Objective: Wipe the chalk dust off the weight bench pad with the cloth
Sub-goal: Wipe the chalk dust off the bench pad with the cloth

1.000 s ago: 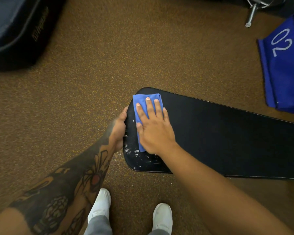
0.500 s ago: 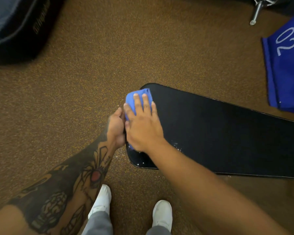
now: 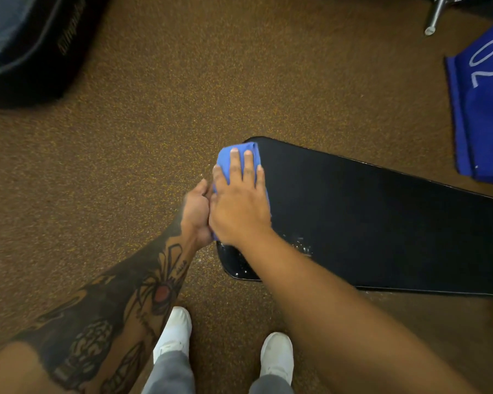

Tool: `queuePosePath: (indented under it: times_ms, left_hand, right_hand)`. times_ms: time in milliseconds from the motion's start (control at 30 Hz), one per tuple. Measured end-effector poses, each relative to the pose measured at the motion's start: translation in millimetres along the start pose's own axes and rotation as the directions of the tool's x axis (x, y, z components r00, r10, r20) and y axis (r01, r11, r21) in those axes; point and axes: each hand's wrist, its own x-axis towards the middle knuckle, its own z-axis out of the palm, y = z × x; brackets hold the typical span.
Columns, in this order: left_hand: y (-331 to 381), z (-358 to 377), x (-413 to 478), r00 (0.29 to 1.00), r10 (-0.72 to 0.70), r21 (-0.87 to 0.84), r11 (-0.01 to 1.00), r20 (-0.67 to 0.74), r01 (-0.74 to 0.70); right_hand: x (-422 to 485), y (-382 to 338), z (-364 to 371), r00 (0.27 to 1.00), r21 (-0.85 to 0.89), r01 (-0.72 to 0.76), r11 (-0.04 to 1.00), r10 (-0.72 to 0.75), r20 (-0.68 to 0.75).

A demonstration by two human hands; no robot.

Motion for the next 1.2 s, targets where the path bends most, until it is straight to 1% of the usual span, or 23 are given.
queuePosePath:
  times_ms: [100, 167, 267, 367, 433, 500, 633, 733, 800, 833, 933, 1000, 1067, 1200]
  left_hand:
    - [0.3, -3.1, -2.9, 0.998, -0.056, -0.001, 0.998, 0.027, 0.056]
    - [1.2, -3.8, -4.8, 0.996, -0.086, 0.036, 0.996, 0.037, 0.085]
    - [0.1, -4.1, -2.5, 0.998, -0.051, 0.052, 0.997, 0.033, 0.049]
    - [-2.2, -4.7, -0.9, 0.999, -0.022, 0.013, 1.0, 0.042, 0.021]
    - [-1.9, -7.1, -1.4, 0.999, -0.003, -0.004, 1.0, 0.047, 0.003]
    - [-1.7, -7.6, -2.0, 0.999, -0.002, 0.0, 1.0, 0.044, 0.002]
    - [1.2, -4.5, -6.7, 0.999, -0.034, 0.073, 0.997, 0.023, 0.032]
    - [2.3, -3.1, -3.9, 1.0, -0.006, 0.074, 0.997, -0.006, 0.007]
    - [0.4, -4.5, -0.5, 1.0, 0.004, 0.103, 0.995, -0.008, -0.003]
    - [-1.3, -4.7, 0.7, 1.0, 0.013, 0.121, 0.993, -0.009, -0.012]
    - [-5.0, 0.7, -2.5, 0.999, 0.045, 0.204, 0.978, -0.004, -0.043]
    - [-6.0, 6.1, -5.7, 0.998, 0.065, 0.233, 0.971, -0.01, -0.061]
    - [-7.8, 7.6, -5.8, 0.999, 0.048, 0.253, 0.966, -0.005, -0.045]
    - [-8.0, 10.7, -8.8, 0.999, -0.017, 0.303, 0.953, -0.037, 0.027]
  right_hand:
    - [-45.9, -2.8, 10.5, 0.995, 0.021, 0.096, 0.995, -0.096, -0.006]
    - [-59.3, 4.4, 14.0, 0.994, 0.041, 0.105, 0.994, -0.105, -0.014]
    - [-40.8, 12.3, 11.4, 0.999, 0.028, 0.049, 0.998, -0.049, -0.018]
    - [-11.9, 6.5, 6.4, 0.997, 0.04, -0.07, 0.997, 0.072, -0.034]
    - [-9.0, 1.5, 7.6, 0.995, 0.04, -0.091, 0.995, 0.093, -0.037]
    - [-19.3, -0.5, 10.3, 0.998, 0.036, -0.052, 0.998, 0.053, -0.039]
    - [-64.8, 2.3, 16.8, 0.995, 0.066, 0.085, 0.994, -0.082, -0.051]
    - [-96.5, 18.1, 21.7, 0.993, 0.075, 0.119, 0.99, -0.117, -0.032]
    - [-95.2, 29.5, 22.0, 0.996, 0.066, 0.086, 0.994, -0.083, -0.035]
    - [-87.8, 31.3, 21.1, 0.999, 0.066, 0.041, 0.997, -0.039, -0.038]
    - [-55.0, 24.6, 15.2, 0.985, 0.105, -0.156, 0.982, 0.163, -0.06]
    - [-42.3, 17.0, 14.4, 0.971, 0.135, -0.219, 0.966, 0.229, -0.064]
    - [-46.2, 12.0, 16.8, 0.978, 0.135, -0.186, 0.973, 0.197, -0.071]
    - [-91.9, 10.8, 22.4, 0.998, 0.13, 0.023, 0.991, -0.015, -0.062]
